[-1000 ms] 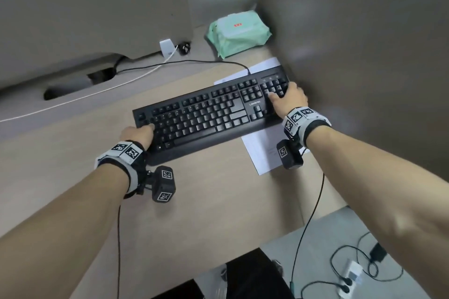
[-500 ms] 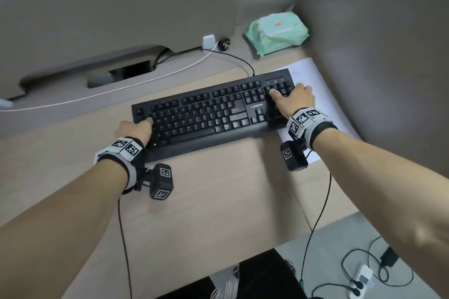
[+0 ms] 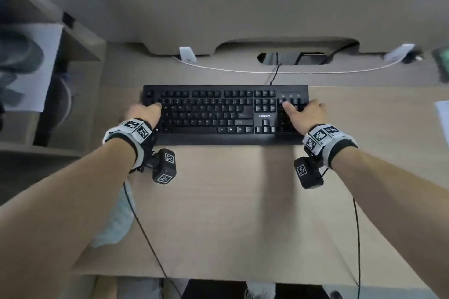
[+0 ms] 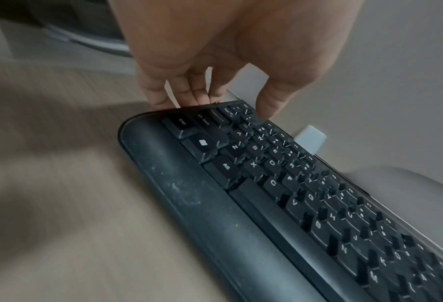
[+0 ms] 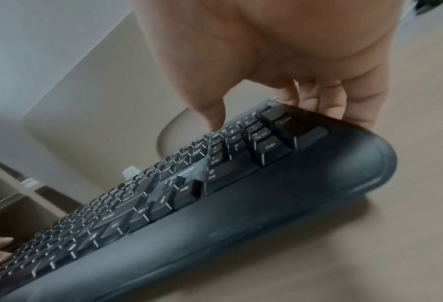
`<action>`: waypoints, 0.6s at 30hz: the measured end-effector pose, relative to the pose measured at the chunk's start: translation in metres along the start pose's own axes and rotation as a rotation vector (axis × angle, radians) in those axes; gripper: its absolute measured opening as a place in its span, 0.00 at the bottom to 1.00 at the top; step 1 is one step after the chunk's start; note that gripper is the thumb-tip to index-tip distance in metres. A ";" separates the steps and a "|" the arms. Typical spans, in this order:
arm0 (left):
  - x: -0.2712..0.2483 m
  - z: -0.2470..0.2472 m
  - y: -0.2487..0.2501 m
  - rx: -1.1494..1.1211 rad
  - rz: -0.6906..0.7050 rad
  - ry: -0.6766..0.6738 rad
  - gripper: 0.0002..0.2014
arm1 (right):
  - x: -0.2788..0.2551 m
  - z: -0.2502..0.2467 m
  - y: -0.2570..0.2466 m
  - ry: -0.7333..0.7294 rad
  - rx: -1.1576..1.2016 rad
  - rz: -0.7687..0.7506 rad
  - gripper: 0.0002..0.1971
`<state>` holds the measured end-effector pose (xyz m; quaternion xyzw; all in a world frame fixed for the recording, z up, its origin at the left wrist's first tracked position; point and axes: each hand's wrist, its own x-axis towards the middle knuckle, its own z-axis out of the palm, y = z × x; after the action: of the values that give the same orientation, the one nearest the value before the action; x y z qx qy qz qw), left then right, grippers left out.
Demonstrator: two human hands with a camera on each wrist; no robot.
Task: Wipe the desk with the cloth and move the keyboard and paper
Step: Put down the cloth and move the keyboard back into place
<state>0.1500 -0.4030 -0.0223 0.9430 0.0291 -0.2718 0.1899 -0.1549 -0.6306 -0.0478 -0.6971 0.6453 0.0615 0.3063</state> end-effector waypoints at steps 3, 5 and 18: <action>0.033 -0.032 -0.022 -0.033 -0.016 -0.001 0.16 | -0.012 0.027 -0.044 -0.037 -0.036 -0.037 0.44; 0.058 -0.048 -0.037 -0.018 -0.008 0.035 0.14 | -0.016 0.043 -0.070 -0.052 -0.066 -0.045 0.44; 0.107 -0.062 -0.050 -0.009 0.172 0.071 0.16 | -0.008 0.065 -0.122 -0.070 -0.135 -0.066 0.45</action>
<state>0.2642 -0.3382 -0.0470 0.9503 -0.0439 -0.2206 0.2153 -0.0220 -0.5931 -0.0542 -0.7345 0.6053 0.1190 0.2828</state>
